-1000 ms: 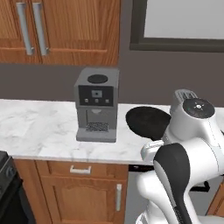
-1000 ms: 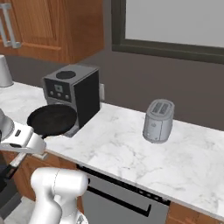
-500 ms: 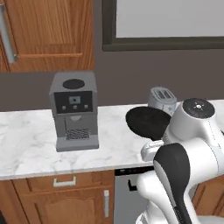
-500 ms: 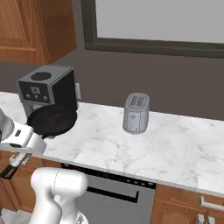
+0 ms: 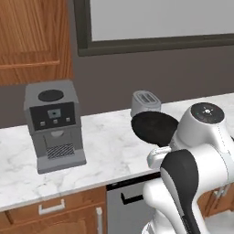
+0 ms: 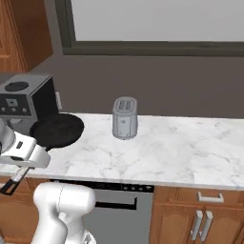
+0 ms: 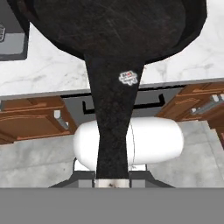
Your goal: Move the pot and pan from the stove into the sink.
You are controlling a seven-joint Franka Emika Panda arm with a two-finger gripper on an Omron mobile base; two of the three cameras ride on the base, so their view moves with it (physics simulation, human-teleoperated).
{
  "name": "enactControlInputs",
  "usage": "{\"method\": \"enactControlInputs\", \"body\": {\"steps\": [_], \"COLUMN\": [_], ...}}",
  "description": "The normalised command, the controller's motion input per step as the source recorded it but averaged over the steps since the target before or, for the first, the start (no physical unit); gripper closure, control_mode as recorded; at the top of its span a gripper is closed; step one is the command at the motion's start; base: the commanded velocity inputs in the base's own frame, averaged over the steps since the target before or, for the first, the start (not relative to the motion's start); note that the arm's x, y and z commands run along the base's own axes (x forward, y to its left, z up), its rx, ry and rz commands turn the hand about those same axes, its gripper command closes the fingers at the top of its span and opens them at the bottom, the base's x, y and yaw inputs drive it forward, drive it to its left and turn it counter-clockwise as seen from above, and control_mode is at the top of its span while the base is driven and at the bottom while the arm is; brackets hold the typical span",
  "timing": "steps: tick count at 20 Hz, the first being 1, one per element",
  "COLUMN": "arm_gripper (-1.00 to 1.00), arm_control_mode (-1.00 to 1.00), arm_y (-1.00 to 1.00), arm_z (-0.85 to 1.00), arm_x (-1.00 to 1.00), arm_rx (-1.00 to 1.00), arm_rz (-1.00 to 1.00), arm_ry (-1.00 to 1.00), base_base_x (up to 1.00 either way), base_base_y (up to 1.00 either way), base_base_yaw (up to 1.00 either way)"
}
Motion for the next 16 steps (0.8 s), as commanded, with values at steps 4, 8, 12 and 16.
{"method": "enactControlInputs", "body": {"steps": [4,8,12,16], "arm_gripper": [1.00,1.00,1.00,1.00], "arm_control_mode": [1.00,1.00,1.00,1.00], "arm_y": [0.00,0.00,0.00,0.00], "arm_z": [0.00,0.00,0.00,0.00], "arm_x": [0.00,0.00,0.00,0.00], "arm_rx": [0.00,0.00,0.00,0.00], "arm_rz": [0.00,0.00,0.00,0.00], "arm_ry": [0.00,0.00,0.00,0.00], "base_base_x": [-0.01,-0.02,0.00,0.00], "base_base_y": [0.00,0.00,0.00,0.00], "base_base_yaw": [-0.36,-0.36,-0.37,-0.38]}}
